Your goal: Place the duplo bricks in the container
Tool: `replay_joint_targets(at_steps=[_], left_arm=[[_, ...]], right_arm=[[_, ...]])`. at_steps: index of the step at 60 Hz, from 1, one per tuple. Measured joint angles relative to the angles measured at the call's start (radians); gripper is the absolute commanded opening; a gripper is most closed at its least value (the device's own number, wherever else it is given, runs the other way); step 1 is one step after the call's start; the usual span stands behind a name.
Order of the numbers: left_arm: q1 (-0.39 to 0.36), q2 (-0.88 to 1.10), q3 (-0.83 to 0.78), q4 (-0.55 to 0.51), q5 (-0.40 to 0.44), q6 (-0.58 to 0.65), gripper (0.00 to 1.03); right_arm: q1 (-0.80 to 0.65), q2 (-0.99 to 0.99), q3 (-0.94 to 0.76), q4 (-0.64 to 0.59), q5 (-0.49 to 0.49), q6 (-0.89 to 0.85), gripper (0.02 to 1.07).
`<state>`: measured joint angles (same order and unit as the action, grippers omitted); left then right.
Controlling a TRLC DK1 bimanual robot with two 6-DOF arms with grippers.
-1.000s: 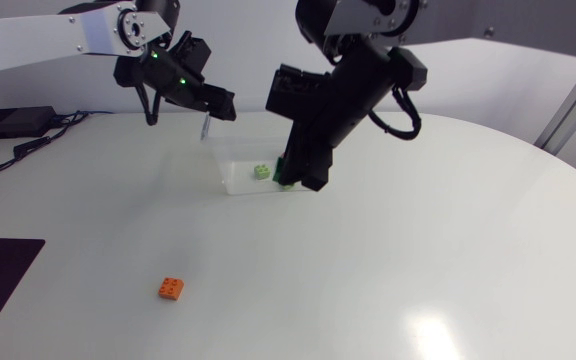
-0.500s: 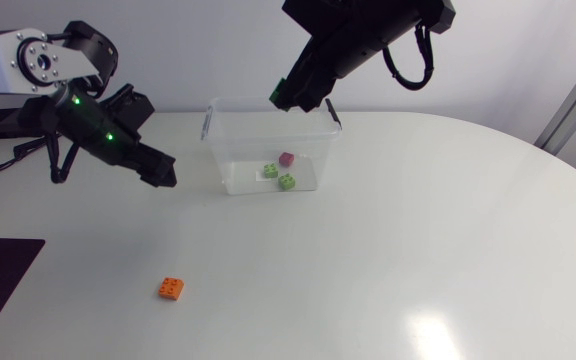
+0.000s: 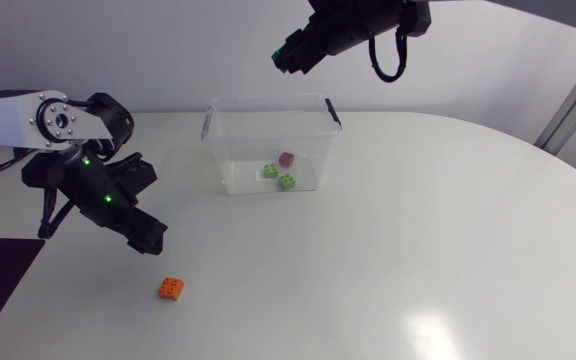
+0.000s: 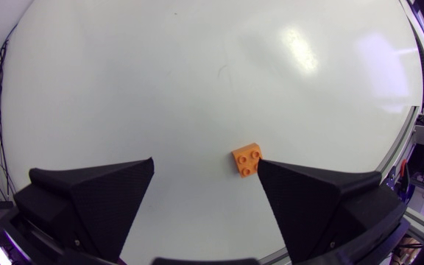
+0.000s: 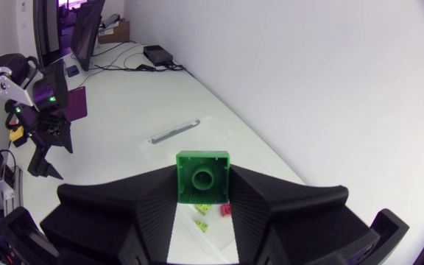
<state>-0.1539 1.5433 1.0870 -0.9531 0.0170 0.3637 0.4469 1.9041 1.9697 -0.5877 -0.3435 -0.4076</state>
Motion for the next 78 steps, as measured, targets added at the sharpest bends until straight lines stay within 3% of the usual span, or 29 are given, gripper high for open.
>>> replay_joint_targets(at_steps=[22,24,27,28,40,53,63,69,78], left_arm=[[-0.041,0.000,-0.061,-0.037,0.000,-0.017,0.98],[-0.050,0.000,-0.067,-0.038,0.000,-0.023,0.98],[-0.065,0.003,-0.075,-0.041,0.000,-0.031,0.98],[-0.068,0.005,-0.077,-0.041,0.000,-0.031,0.98],[-0.079,0.067,-0.078,-0.042,0.000,-0.105,0.98],[-0.097,0.153,-0.085,-0.005,0.031,-0.176,0.98],[-0.110,0.207,-0.092,0.040,0.038,-0.216,0.90],[-0.118,0.229,-0.092,0.058,0.039,-0.238,0.78],[-0.124,0.233,-0.093,0.073,0.039,-0.262,0.39]], right_arm=[[-0.017,0.146,0.058,0.079,0.038,0.042,0.32],[-0.019,0.157,0.069,0.082,0.051,0.042,0.50],[-0.023,0.179,0.089,0.087,0.071,0.045,1.01],[-0.023,0.184,0.092,0.088,0.081,0.045,1.05],[-0.025,0.179,0.078,0.099,0.130,0.075,1.03],[-0.026,-0.027,-0.157,0.186,0.248,0.132,1.03],[-0.026,-0.189,-0.298,0.249,0.325,0.140,1.03],[-0.032,-0.281,-0.392,0.278,0.373,0.139,1.03],[-0.036,-0.391,-0.517,0.322,0.459,0.138,1.03]])
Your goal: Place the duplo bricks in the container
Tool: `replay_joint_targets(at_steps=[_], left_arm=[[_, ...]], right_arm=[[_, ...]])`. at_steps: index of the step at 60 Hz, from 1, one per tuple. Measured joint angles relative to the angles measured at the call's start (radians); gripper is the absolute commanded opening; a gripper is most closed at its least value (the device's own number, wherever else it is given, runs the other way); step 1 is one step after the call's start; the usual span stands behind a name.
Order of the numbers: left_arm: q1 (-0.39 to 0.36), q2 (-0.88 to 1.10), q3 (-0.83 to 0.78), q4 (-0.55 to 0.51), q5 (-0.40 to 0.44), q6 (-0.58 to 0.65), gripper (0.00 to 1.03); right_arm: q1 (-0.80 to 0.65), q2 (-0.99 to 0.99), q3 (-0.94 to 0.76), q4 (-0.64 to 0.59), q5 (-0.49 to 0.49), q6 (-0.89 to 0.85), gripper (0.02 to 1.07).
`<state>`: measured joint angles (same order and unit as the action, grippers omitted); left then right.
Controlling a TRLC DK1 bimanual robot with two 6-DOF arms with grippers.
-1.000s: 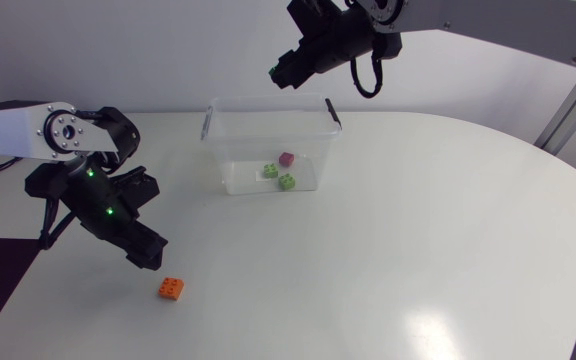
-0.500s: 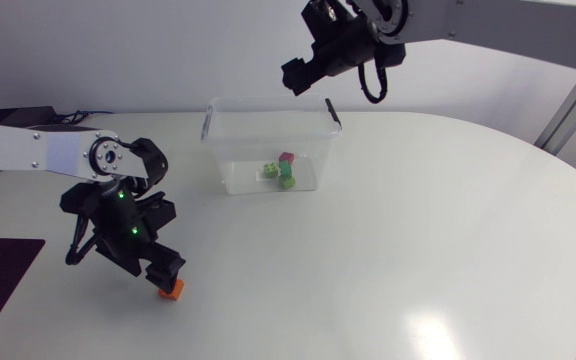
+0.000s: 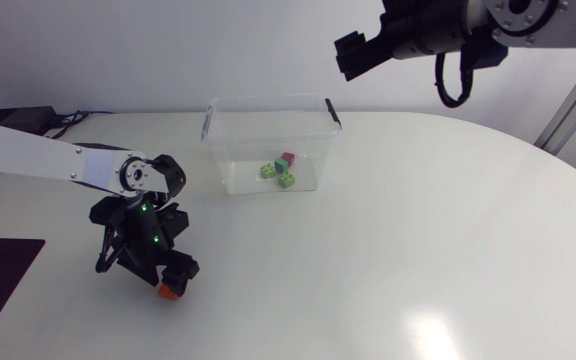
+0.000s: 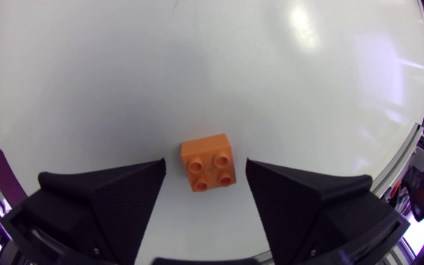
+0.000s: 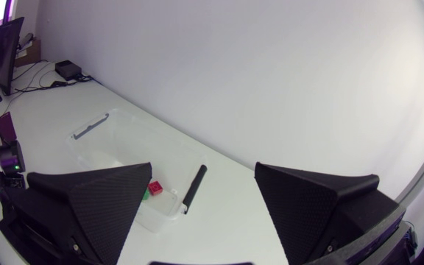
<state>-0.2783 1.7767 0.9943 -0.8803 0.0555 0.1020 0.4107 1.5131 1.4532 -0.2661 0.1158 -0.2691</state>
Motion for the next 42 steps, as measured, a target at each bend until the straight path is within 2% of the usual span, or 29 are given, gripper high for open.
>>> replay_joint_targets(at_steps=[1,19,27,42], left_arm=[[0.000,0.000,0.000,0.001,0.000,-0.002,0.33],[0.000,-0.002,-0.007,0.015,0.000,-0.024,0.26],[-0.031,-0.034,-0.018,0.035,0.000,-0.025,0.26],[-0.069,-0.241,0.002,0.095,-0.002,-0.031,0.26]], right_arm=[[0.000,-0.013,-0.012,0.002,0.010,0.000,1.03],[-0.055,-0.285,-0.255,0.074,0.134,0.000,1.03],[-0.108,-0.378,-0.345,0.076,0.141,0.000,1.03],[-0.185,-0.509,-0.554,0.075,0.103,0.005,1.03]])
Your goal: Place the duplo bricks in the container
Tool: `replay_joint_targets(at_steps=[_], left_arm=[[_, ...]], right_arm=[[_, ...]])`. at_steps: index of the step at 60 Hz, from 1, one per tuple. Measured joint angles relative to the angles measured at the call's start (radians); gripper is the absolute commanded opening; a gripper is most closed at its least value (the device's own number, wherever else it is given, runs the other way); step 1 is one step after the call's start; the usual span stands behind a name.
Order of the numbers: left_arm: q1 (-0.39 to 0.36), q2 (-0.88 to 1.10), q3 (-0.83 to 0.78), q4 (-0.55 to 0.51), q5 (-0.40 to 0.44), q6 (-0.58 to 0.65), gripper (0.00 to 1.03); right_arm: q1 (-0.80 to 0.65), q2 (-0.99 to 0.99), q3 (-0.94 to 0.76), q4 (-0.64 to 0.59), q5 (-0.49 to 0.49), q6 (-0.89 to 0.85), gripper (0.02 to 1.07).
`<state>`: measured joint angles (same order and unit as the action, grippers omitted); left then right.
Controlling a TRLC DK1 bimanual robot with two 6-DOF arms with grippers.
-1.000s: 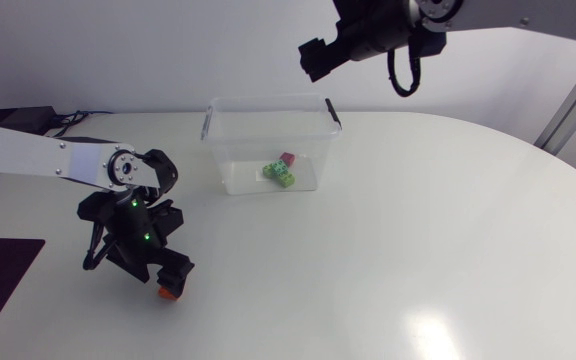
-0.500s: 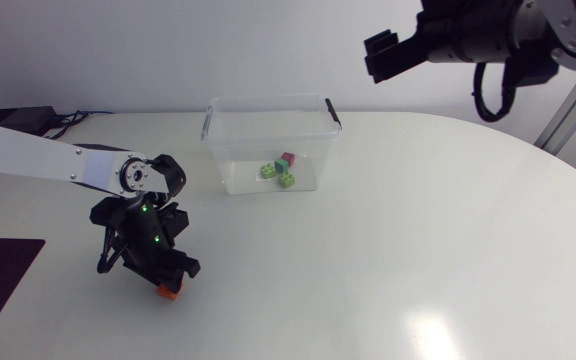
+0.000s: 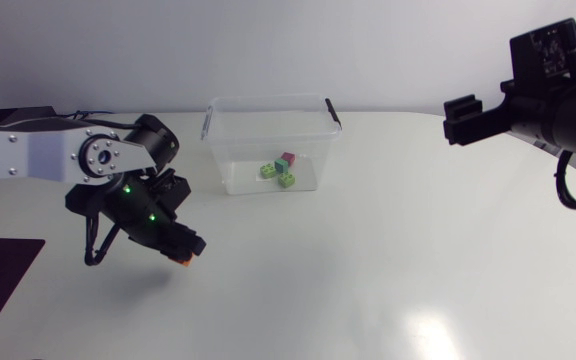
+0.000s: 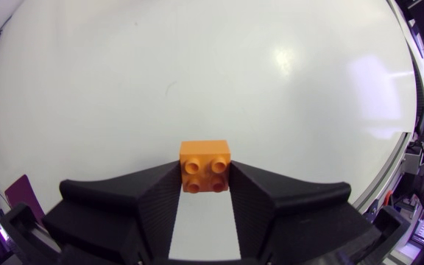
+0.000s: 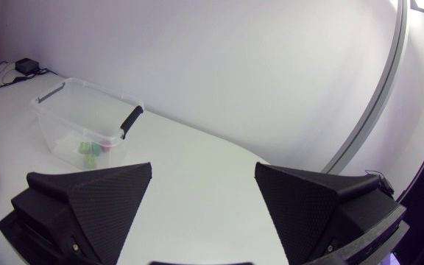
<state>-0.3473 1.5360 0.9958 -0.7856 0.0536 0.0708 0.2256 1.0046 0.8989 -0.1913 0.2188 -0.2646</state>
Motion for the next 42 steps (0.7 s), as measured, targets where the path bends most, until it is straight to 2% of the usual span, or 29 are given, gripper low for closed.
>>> replay_joint_targets(at_steps=[15,42], left_arm=[[-0.001,-0.072,0.132,0.077,0.000,0.000,0.26],[0.005,-0.048,0.255,0.269,-0.003,0.001,0.27]], right_arm=[[-0.025,-0.146,-0.172,0.002,-0.013,0.027,1.03],[-0.105,-0.393,-0.417,0.066,-0.024,0.082,1.03]])
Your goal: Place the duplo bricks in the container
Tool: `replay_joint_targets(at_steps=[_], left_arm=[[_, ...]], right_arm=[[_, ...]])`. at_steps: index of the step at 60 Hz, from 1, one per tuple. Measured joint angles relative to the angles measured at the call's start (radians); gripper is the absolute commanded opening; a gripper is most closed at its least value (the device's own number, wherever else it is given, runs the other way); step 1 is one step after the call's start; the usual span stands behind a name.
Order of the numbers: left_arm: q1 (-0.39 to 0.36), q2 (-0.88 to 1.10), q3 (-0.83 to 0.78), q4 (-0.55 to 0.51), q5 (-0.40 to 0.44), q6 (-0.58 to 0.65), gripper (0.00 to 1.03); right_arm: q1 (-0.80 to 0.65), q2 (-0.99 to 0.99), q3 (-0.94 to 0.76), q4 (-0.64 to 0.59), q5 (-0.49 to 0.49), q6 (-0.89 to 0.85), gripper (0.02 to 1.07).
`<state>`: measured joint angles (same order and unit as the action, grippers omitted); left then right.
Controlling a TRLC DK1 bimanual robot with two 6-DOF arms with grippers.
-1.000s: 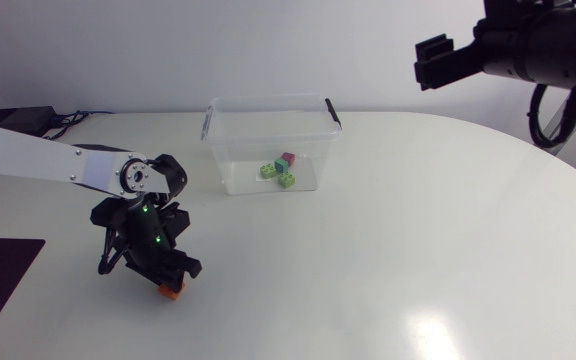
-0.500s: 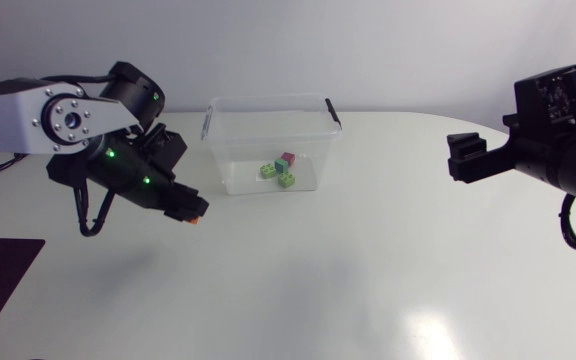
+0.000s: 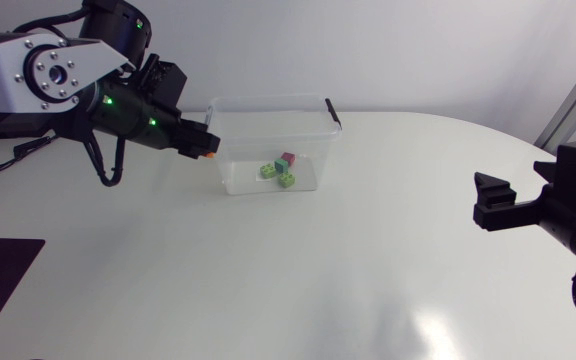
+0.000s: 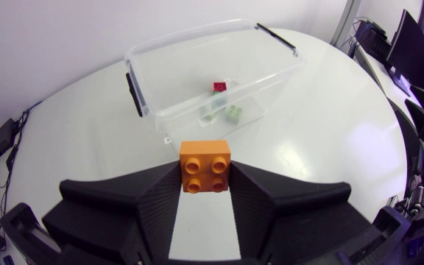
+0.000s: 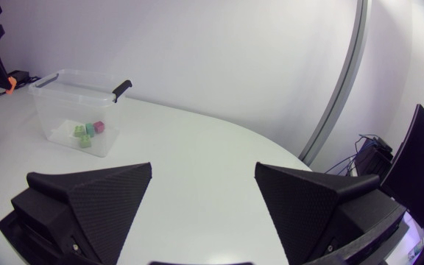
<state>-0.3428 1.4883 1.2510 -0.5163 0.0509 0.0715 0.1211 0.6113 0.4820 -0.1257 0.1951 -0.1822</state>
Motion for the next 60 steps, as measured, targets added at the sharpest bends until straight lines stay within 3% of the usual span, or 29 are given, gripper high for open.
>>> replay_joint_targets(at_steps=[43,51,54,58,59,60], left_arm=[[-0.024,0.241,0.257,0.345,-0.012,0.000,0.29],[-0.017,0.321,0.334,0.371,-0.013,0.000,0.35],[-0.018,0.356,0.370,0.374,-0.021,0.000,0.42],[-0.019,0.403,0.415,0.378,-0.047,0.002,0.73],[-0.020,0.409,0.420,0.380,-0.051,0.004,0.93],[-0.021,0.421,0.428,0.385,-0.062,0.004,1.00]], right_arm=[[-0.033,-0.103,-0.217,0.193,0.005,0.026,1.03],[-0.034,-0.105,-0.246,0.216,0.011,0.025,1.03],[-0.034,-0.113,-0.255,0.226,0.011,0.025,1.03],[-0.042,-0.123,-0.267,0.231,0.011,0.021,1.03],[-0.043,-0.125,-0.270,0.232,0.011,0.021,1.03],[-0.046,-0.130,-0.276,0.233,0.011,0.019,1.03]])
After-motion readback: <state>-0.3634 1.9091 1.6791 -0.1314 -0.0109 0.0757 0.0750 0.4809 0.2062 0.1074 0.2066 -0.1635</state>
